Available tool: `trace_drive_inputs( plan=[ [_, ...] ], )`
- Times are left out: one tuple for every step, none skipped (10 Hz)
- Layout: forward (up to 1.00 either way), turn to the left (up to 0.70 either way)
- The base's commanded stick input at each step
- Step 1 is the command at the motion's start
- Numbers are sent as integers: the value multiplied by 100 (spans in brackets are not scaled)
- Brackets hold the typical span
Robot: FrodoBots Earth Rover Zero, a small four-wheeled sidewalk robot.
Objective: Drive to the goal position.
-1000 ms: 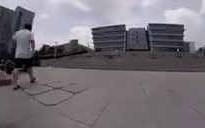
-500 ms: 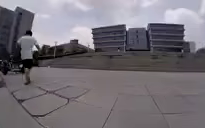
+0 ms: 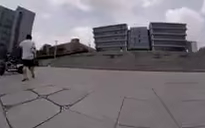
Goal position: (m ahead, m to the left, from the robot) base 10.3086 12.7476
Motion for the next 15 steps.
trace_drive_inputs(
  plan=[
    [70, 0],
    [70, 0],
    [70, 0],
    [70, 0],
    [70, 0],
    [70, 0],
    [70, 0],
    [70, 0],
    [70, 0],
    [70, 7],
    [70, 13],
    [70, 14],
    [70, 14],
    [70, 14],
    [70, 14]
  ],
)
